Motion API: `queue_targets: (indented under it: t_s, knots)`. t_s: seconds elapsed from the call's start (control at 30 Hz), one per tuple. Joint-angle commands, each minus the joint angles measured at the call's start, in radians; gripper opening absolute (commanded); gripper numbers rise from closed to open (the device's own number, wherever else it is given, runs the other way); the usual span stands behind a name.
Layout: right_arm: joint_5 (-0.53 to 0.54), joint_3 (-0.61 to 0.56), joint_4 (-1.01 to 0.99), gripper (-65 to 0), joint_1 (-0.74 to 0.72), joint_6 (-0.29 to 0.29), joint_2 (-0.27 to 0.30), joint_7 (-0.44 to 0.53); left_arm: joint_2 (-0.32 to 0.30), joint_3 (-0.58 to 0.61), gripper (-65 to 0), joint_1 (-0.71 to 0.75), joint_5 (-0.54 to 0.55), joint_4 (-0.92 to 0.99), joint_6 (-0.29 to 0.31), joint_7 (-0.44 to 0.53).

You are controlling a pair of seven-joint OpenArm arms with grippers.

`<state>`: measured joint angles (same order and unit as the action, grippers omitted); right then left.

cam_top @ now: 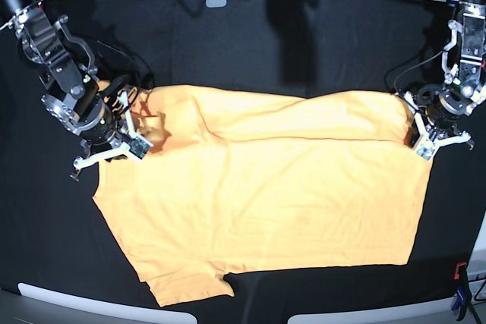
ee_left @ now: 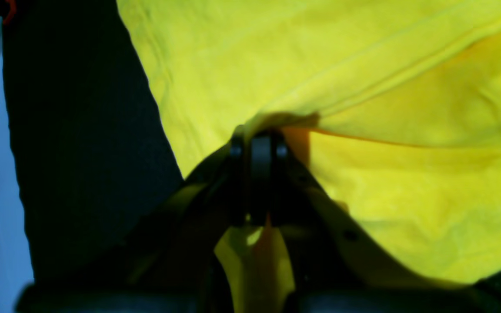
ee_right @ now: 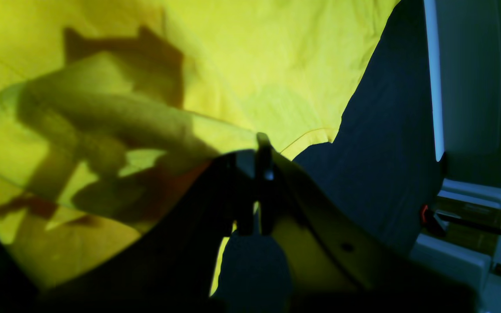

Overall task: Layout the t-shirt on the table in an organized manner, then fold the t-shirt properly
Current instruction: 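Lift the held shoulders and pull them apart to straighten the shirt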

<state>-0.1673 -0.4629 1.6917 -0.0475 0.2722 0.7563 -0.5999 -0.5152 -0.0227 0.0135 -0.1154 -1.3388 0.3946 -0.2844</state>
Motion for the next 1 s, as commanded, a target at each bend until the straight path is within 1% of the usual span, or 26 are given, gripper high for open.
queue_targets:
  t_s: [0.0, 0.07, 0.1, 0.17, 0.2, 0.23, 0.27, 0.3, 0.37, 0.43, 0.5, 0.53, 0.57, 0.67, 0.7, 0.83, 0.9, 0.97]
  knots:
    - [-0.012, 0.012, -0.002, -65.0, -0.018, -0.012, 0.016, 0.008, -0.018, -0.008, -65.0, -0.017, 0.005, -0.014, -0.008, 0.02]
    - [-0.013, 0.012, -0.027, -65.0, -0.018, -0.011, 0.016, 0.002, -0.02, -0.008, -65.0, -0.017, 0.005, -0.015, -0.008, 0.011]
    - [-0.013, 0.012, -0.038, -61.8, -0.018, -0.011, 0.017, -0.007, -0.023, -0.008, -65.0, -0.017, 0.005, -0.016, -0.008, 0.01]
    - [-0.013, 0.012, -0.048, -48.0, -0.019, -0.011, 0.017, -0.023, -0.039, -0.008, -49.7, -0.017, 0.005, -0.016, -0.009, 0.007]
    - [-0.013, 0.012, -0.047, -43.2, -0.019, -0.013, 0.018, -0.03, -0.05, -0.009, -42.1, -0.017, 0.005, -0.019, -0.009, 0.002]
    - [-0.012, 0.013, -0.047, -40.9, -0.019, -0.026, 0.017, -0.03, -0.062, -0.009, -36.6, -0.016, 0.005, -0.025, -0.009, -0.009]
    - [-0.012, 0.015, -0.046, -40.8, -0.019, -0.039, 0.017, -0.03, -0.077, -0.009, -34.2, -0.016, 0.005, -0.034, -0.009, -0.023]
    - [-0.012, 0.019, -0.045, -40.8, -0.019, -0.049, 0.017, -0.03, -0.093, -0.009, -34.3, -0.016, 0.005, -0.045, -0.009, -0.04]
    - [-0.011, 0.032, -0.034, -40.9, -0.018, -0.05, 0.018, -0.033, -0.127, -0.009, -34.3, -0.015, 0.011, -0.077, -0.009, -0.081]
    - [-0.008, 0.045, -0.011, -41.0, -0.018, -0.05, 0.019, -0.055, -0.163, -0.009, -34.4, -0.01, 0.051, -0.122, -0.009, -0.129]
    - [0.027, 0.051, 0.027, -41.0, -0.015, -0.049, 0.026, -0.081, -0.197, -0.009, -34.5, 0.004, 0.093, -0.179, -0.008, -0.174]
    - [0.051, 0.051, 0.05, -41.0, -0.014, -0.048, 0.033, -0.095, -0.209, -0.008, -34.5, 0.019, 0.095, -0.212, -0.005, -0.193]
    - [0.07, 0.051, 0.076, -41.0, -0.009, -0.048, 0.038, -0.103, -0.218, -0.008, -34.5, 0.038, 0.092, -0.247, 0.014, -0.214]
    - [0.07, 0.051, 0.16, -41.0, 0.032, -0.047, 0.041, -0.119, -0.225, -0.008, -34.5, 0.105, 0.077, -0.34, 0.095, -0.28]
    - [0.071, 0.051, 0.186, -41.1, 0.051, -0.047, 0.041, -0.12, -0.225, -0.008, -34.5, 0.132, 0.061, -0.364, 0.109, -0.285]
    - [0.062, 0.051, 0.246, -41.0, 0.131, -0.044, 0.041, -0.126, -0.225, -0.008, -34.5, 0.24, -0.01, -0.416, 0.122, -0.251]
    - [0.039, 0.051, 0.246, -41.0, 0.158, -0.044, 0.041, -0.127, -0.224, -0.008, -34.5, 0.285, -0.046, -0.417, 0.155, -0.208]
    - [0.033, 0.051, 0.246, -41.0, 0.174, -0.044, 0.041, -0.127, -0.219, -0.008, -34.5, 0.321, -0.111, -0.414, 0.157, -0.146]
